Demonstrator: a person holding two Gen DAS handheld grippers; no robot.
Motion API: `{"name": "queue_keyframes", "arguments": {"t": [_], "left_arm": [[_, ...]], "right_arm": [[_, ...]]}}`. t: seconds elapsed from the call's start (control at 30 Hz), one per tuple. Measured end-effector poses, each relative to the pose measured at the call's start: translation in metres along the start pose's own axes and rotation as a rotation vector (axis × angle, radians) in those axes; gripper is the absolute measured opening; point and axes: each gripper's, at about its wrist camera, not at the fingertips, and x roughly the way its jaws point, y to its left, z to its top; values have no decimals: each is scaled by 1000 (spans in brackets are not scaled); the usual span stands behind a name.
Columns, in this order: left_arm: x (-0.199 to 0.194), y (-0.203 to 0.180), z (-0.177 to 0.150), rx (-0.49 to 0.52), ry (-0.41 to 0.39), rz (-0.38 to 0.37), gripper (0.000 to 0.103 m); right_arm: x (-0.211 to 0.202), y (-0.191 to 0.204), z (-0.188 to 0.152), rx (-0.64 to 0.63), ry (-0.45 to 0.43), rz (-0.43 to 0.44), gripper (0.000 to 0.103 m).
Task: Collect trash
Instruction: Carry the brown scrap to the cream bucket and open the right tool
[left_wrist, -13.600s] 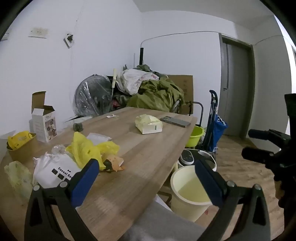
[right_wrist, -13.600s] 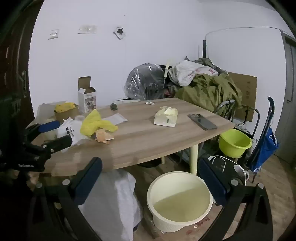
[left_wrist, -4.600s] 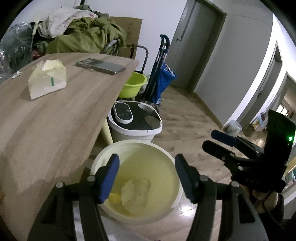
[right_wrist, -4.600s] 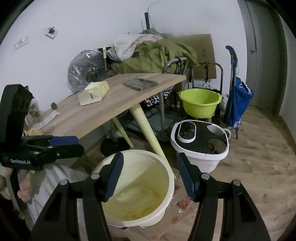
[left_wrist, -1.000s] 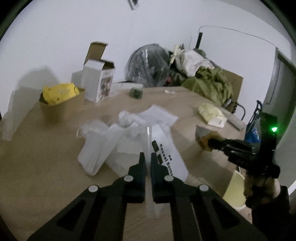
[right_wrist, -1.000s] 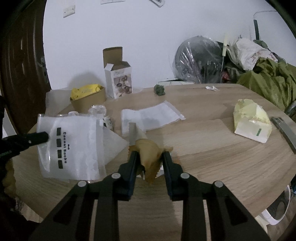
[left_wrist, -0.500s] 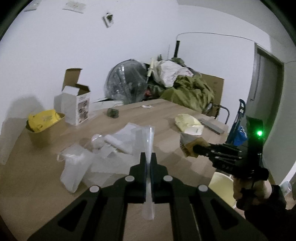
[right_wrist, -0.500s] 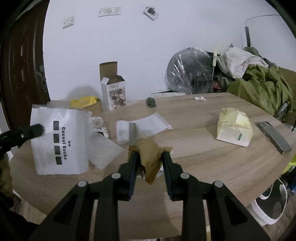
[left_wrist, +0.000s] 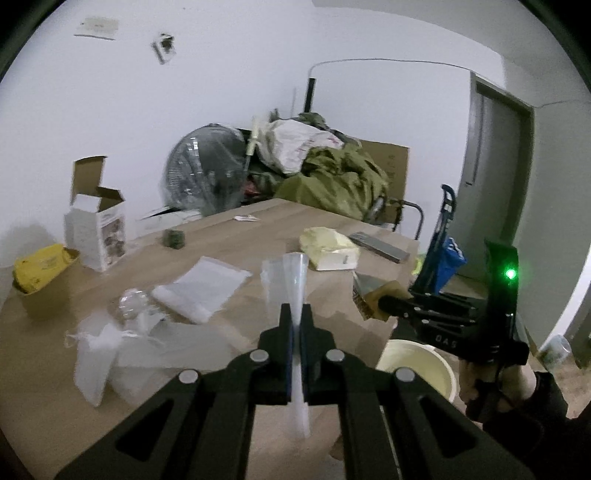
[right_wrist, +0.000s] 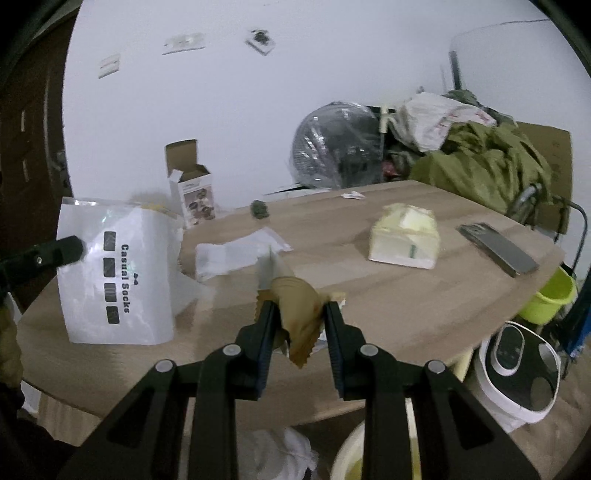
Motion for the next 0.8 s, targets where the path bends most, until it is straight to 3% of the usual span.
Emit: {"name": "queue_keyframes", "arguments": {"t": [0.43, 0.8], "left_arm": [[27, -52, 6, 78, 3, -176, 3], [68, -96, 0, 137, 70, -323, 3]], "right_arm": [[-40, -58, -35, 106, 9, -151, 25], [-53, -105, -83, 213, 98, -266, 27]]}}
